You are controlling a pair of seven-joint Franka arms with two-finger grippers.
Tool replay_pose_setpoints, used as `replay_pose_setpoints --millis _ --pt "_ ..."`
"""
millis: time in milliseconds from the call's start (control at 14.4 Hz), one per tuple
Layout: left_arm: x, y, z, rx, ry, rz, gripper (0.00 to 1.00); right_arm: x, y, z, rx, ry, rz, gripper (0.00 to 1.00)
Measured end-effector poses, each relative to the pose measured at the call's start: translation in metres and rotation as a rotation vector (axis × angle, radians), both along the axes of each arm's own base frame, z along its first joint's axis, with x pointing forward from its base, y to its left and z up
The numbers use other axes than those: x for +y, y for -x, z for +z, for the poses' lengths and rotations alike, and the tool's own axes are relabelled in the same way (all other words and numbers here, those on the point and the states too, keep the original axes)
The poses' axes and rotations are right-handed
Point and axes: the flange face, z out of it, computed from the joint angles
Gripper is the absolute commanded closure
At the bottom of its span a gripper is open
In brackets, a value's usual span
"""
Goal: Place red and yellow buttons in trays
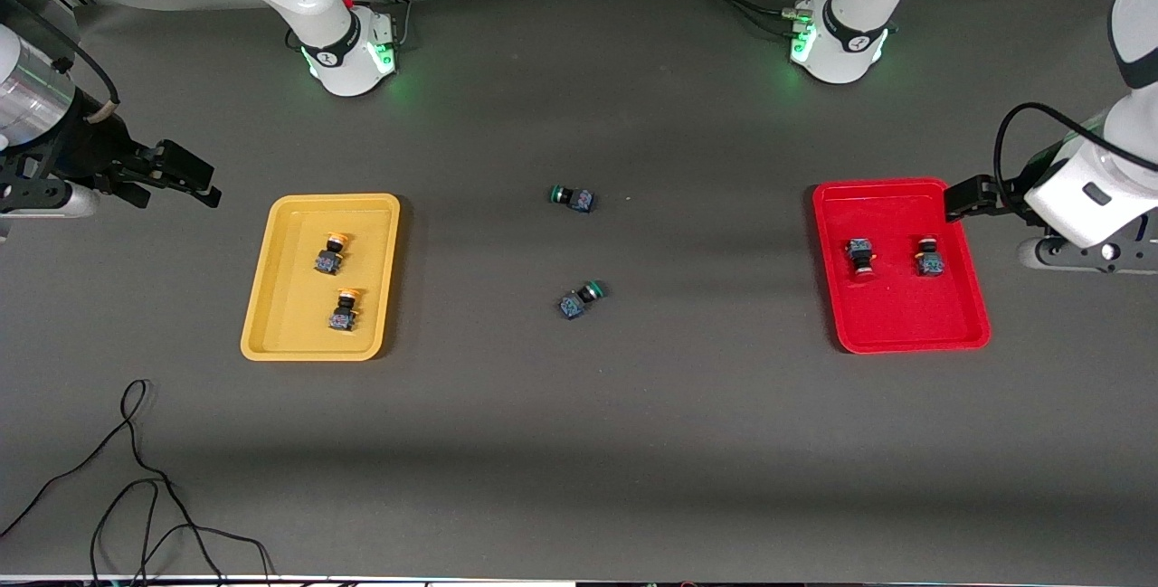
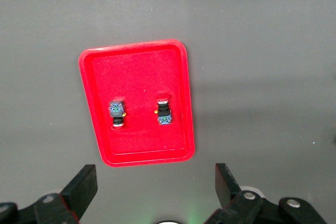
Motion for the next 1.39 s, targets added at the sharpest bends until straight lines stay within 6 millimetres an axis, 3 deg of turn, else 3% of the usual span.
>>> replay_pose_setpoints --millis 416,970,1386 --pt "0.005 0.003 0.004 -0.003 0.0 0.011 0.0 -0.011 0.01 0.012 0.006 0.01 -0.014 0.0" --pt "0.003 0.005 0.008 -0.01 0.006 0.008 0.0 -0.009 0.0 -0.007 0.039 0.016 -0.01 0.0" --pt "0.001 0.009 0.014 -0.019 0.007 0.004 0.0 -0.009 0.0 -0.005 0.035 0.016 -0.016 0.0"
